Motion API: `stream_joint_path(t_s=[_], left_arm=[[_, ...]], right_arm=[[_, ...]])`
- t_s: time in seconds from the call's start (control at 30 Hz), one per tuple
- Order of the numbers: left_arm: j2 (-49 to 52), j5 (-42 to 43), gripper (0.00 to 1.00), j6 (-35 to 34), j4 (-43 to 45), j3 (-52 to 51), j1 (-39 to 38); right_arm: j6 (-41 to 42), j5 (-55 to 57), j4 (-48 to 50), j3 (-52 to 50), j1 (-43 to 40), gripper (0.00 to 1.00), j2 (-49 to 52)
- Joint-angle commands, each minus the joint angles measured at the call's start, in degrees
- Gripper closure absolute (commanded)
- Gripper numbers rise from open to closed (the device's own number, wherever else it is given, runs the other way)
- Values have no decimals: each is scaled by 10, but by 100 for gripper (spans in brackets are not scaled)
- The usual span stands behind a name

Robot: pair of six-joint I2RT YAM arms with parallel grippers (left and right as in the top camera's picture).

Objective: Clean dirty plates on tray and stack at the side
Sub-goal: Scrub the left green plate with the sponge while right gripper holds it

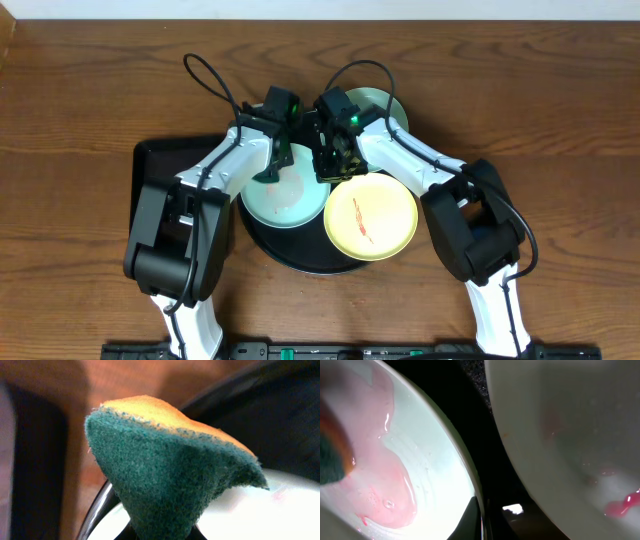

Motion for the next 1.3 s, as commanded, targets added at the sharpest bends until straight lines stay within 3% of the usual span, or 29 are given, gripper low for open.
stream_joint_path(t_s=[0.0,0.17,0.37,0.63,0.73,1.03,1.27], left_arm=[[10,44,93,0,-55,3,5],[10,144,92,3,-129,3,4],[10,273,92,81,-167,3,5],[10,306,93,90,-167,3,5],[10,266,93,68,-122,3,6],[10,-22,92,-69,-56,3,6],[10,-38,93,-80,-85,3,4]], right_arm=[[-14,21,1,-14,3,99,32],[-14,21,5,-14,3,99,32],[-14,21,5,-14,3,99,32],[-14,21,5,-14,3,99,32],[-14,21,5,-14,3,99,32],[-14,21,5,-14,3,99,32],[-14,21,7,-14,3,99,32]])
